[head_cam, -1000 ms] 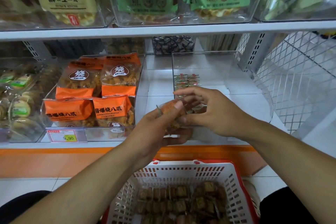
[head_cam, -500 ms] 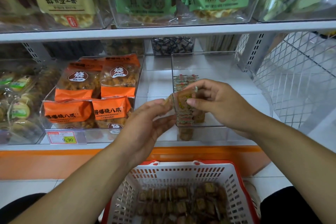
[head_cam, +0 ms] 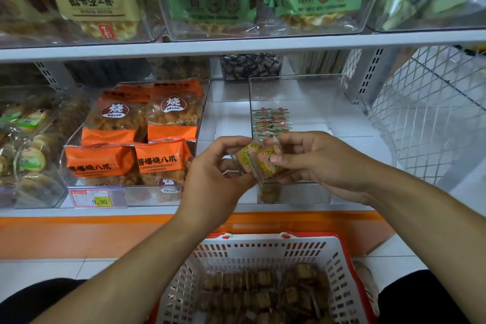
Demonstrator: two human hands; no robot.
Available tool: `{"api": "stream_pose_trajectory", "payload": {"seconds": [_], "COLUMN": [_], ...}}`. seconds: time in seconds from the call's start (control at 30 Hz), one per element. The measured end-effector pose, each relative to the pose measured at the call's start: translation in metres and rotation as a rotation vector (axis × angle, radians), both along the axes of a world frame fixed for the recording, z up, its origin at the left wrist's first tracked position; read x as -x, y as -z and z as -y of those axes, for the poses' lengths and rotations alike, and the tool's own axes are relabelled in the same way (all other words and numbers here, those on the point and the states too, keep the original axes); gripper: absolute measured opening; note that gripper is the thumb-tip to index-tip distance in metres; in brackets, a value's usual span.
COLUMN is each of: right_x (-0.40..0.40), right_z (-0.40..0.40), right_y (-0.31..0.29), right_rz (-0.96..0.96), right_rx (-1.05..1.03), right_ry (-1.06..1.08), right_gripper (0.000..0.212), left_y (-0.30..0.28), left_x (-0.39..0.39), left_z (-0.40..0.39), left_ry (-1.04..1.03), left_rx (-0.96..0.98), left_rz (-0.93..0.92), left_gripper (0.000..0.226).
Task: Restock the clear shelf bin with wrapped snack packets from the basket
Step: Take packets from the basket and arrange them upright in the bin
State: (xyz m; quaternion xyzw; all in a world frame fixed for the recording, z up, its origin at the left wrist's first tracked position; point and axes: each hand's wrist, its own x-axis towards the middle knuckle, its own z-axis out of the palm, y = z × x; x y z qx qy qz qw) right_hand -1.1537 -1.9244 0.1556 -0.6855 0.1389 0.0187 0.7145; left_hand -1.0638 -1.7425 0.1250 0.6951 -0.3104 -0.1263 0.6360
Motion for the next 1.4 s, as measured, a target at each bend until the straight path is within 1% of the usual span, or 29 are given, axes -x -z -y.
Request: {"api": "stream_pose_trajectory", "payload": {"seconds": [0.07,0.13,0.17,0.23,0.27,0.3,0.4,0.53,0.6,0.63,0.7,0.73,0.77,0.8,0.83,0.87,0.9,0.93,1.0,1.1,1.13,1.23,1.33,1.37,1.4], "right_x": [0.001,0.002,0.002,0.003,0.004,0.005,0.008,0.011,0.011,0.010,0.009,0.007,0.006,0.005,0.003,0.000,-0.002,-0.005,-0.010,-0.022,-0.026,-0.035,-0.039,-0.041,-0.042], "right_z": [0.000,-0.001,0.000,0.001,0.003,0.004,0.005,-0.001,-0.003,-0.002,0.006,0.014,0.023,0.033,0.043,0.052,0.059,0.063,0.064,0.057,0.054,0.049,0.046,0.045,0.045], "right_y": [-0.001,-0.002,-0.004,-0.007,-0.008,-0.010,-0.012,-0.009,-0.006,-0.007,-0.009,-0.010,-0.010,-0.009,-0.006,-0.002,0.003,0.009,0.020,0.036,0.040,0.050,0.057,0.058,0.059], "right_rz": [0.005,0.024,0.038,0.075,0.096,0.119,0.184,0.166,0.146,0.138,0.133,0.124,0.104,0.073,0.027,-0.036,-0.111,-0.181,-0.275,-0.315,-0.315,-0.328,-0.370,-0.397,-0.422], "right_rx": [0.012,0.009,0.005,0.015,0.026,0.044,0.192,0.350,0.487,0.541,0.568,0.562,0.564,0.583,0.652,0.774,0.903,0.988,1.028,1.082,1.091,1.061,1.037,1.039,1.038], "right_ry": [0.010,0.054,0.081,0.118,0.124,0.122,0.077,-0.067,-0.121,-0.130,-0.109,-0.080,-0.039,0.007,0.047,0.065,0.049,0.015,-0.059,-0.125,-0.126,-0.086,0.017,0.024,0.016], "right_gripper": [0.030,0.027,0.026,0.026,0.028,0.030,0.038,0.050,0.051,0.050,0.044,0.041,0.039,0.037,0.035,0.034,0.034,0.034,0.035,0.034,0.037,0.041,0.042,0.042,0.037], "left_y": [0.001,0.001,0.000,-0.003,-0.005,-0.007,-0.008,-0.004,0.000,0.001,0.004,0.005,0.007,0.010,0.013,0.016,0.019,0.022,0.027,0.038,0.041,0.048,0.051,0.051,0.052], "left_x": [-0.001,-0.002,-0.002,-0.003,-0.003,-0.004,-0.002,0.004,0.005,0.005,0.005,0.006,0.007,0.009,0.011,0.013,0.016,0.018,0.021,0.022,0.022,0.023,0.024,0.024,0.024], "left_z": [0.000,0.000,-0.001,-0.002,-0.002,-0.002,-0.001,-0.001,0.001,0.002,0.005,0.006,0.006,0.006,0.005,0.005,0.006,0.007,0.009,0.014,0.015,0.017,0.017,0.018,0.017], "left_ry": [0.019,0.029,0.027,0.004,-0.010,-0.020,-0.038,0.011,0.033,0.044,0.073,0.081,0.071,0.034,-0.021,-0.069,-0.094,-0.094,-0.048,0.007,0.015,0.017,0.029,0.034,0.037], "left_rx": [0.005,0.039,0.067,0.102,0.095,0.075,0.028,0.032,0.003,-0.002,0.030,0.037,0.010,-0.053,-0.130,-0.194,-0.228,-0.244,-0.270,-0.309,-0.320,-0.332,-0.308,-0.299,-0.295], "left_rz": [-0.030,-0.103,-0.152,-0.228,-0.233,-0.225,-0.157,-0.097,-0.131,-0.182,-0.322,-0.349,-0.302,-0.172,0.010,0.198,0.338,0.403,0.369,0.349,0.347,0.338,0.342,0.334,0.319], "left_gripper": [0.056,0.056,0.053,0.041,0.033,0.031,0.048,0.045,0.051,0.055,0.060,0.056,0.048,0.039,0.033,0.031,0.032,0.035,0.044,0.055,0.058,0.066,0.074,0.076,0.077]}}
